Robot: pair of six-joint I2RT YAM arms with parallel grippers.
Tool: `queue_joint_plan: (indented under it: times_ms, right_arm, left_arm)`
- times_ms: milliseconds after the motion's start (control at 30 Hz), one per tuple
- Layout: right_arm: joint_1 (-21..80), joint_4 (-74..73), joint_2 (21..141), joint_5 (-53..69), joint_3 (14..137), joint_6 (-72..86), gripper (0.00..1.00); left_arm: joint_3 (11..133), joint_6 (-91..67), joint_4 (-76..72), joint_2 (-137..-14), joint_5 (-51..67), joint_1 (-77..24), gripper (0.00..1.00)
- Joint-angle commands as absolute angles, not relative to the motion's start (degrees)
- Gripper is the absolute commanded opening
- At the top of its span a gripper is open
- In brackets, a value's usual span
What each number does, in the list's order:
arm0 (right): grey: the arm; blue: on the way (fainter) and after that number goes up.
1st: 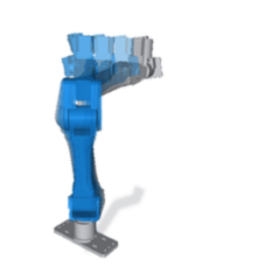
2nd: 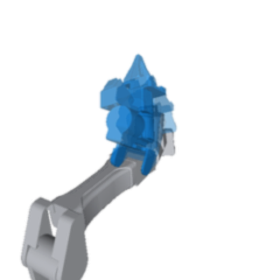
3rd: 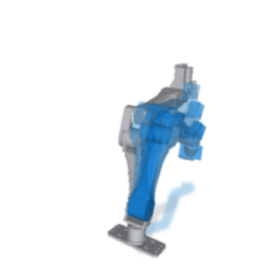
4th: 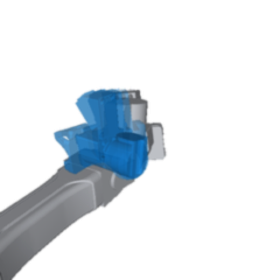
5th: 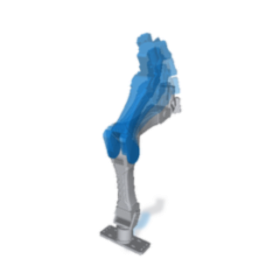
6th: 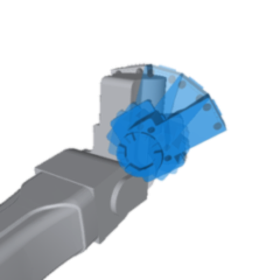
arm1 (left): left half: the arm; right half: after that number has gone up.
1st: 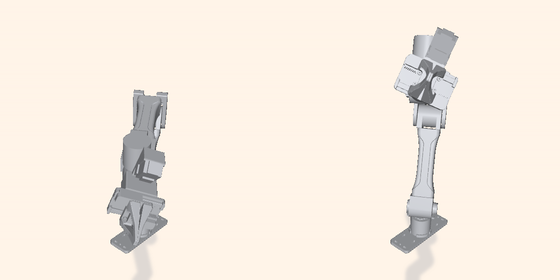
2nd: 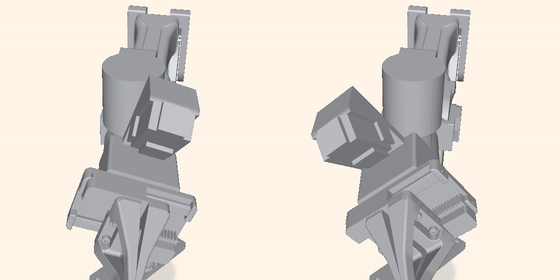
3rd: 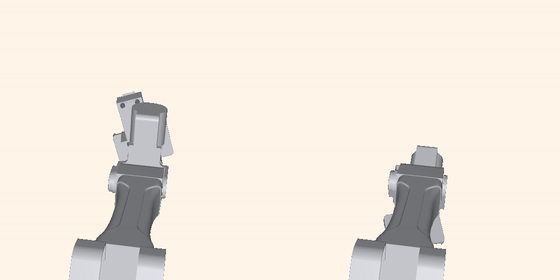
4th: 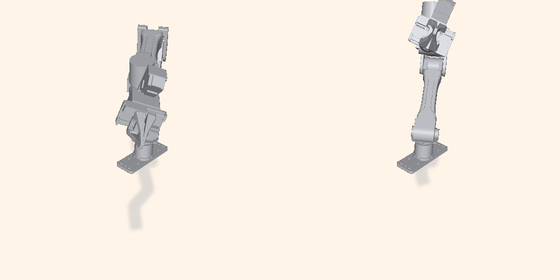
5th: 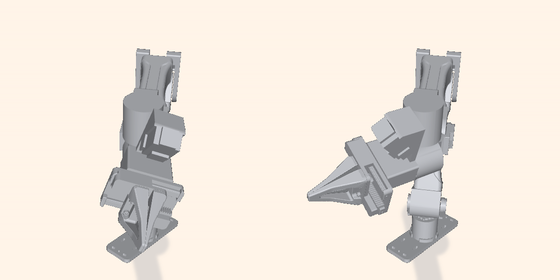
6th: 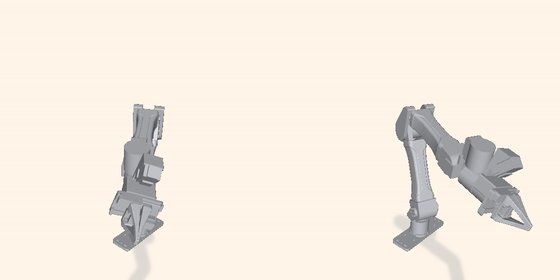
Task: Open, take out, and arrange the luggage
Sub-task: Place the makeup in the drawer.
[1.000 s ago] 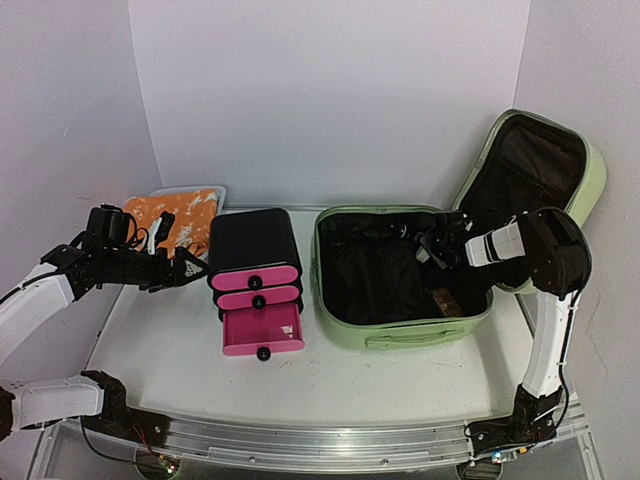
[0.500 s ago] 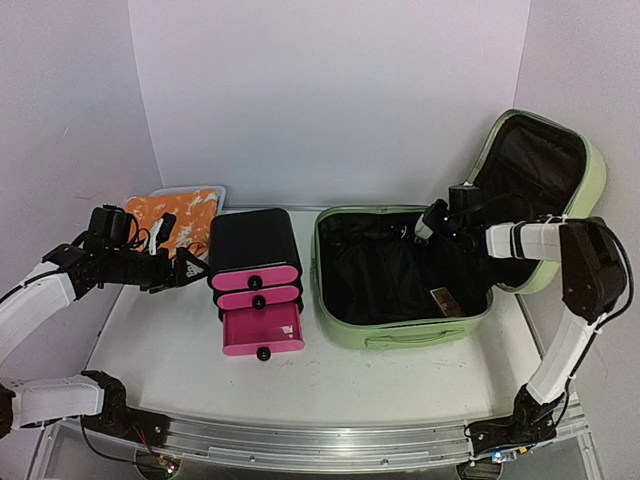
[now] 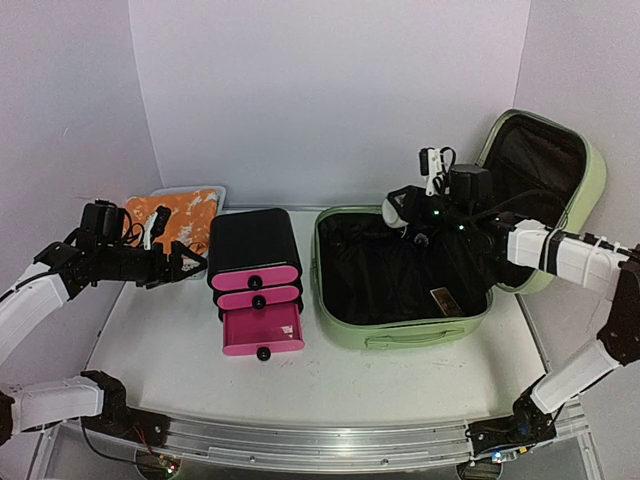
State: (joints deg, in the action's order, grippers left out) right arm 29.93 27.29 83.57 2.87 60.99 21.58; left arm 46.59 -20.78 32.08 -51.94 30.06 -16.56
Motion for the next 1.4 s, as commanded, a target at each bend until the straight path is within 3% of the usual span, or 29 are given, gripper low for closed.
queue_joint_plan:
  times_ms: [0, 300, 467, 933, 1167, 1367]
  right_arm:
    - [36.2, 25.8, 77.5, 8.6, 62.1, 10.7, 0.16]
    - [49.0, 22.5, 72.5, 14.3, 61.1, 3.2, 0.18]
    - [56.5, 18.9, 74.1, 12.7, 64.2, 0.6, 0.13]
    - [78.5, 10.8, 92.6, -20.0, 72.3, -9.3, 0.09]
    - [80.6, 13.5, 105.4, -36.5, 78.1, -19.1, 0.06]
    - [80.6, 19.0, 114.0, -41.7, 80.7, -28.3, 0.04]
  left_arm:
    - [52.0, -18.3, 34.1, -49.8, 28.5, -16.6, 1.0]
    - [55.2, -15.6, 38.6, -48.7, 25.1, -16.6, 1.0]
    - [55.9, -14.9, 40.1, -48.1, 23.5, -16.7, 0.99]
    - [56.9, -13.5, 41.6, -48.9, 21.1, -16.7, 0.99]
    - [56.6, -12.9, 42.0, -48.7, 20.9, -16.6, 0.99]
    - [56.3, -12.7, 42.4, -48.0, 20.9, -16.6, 0.99]
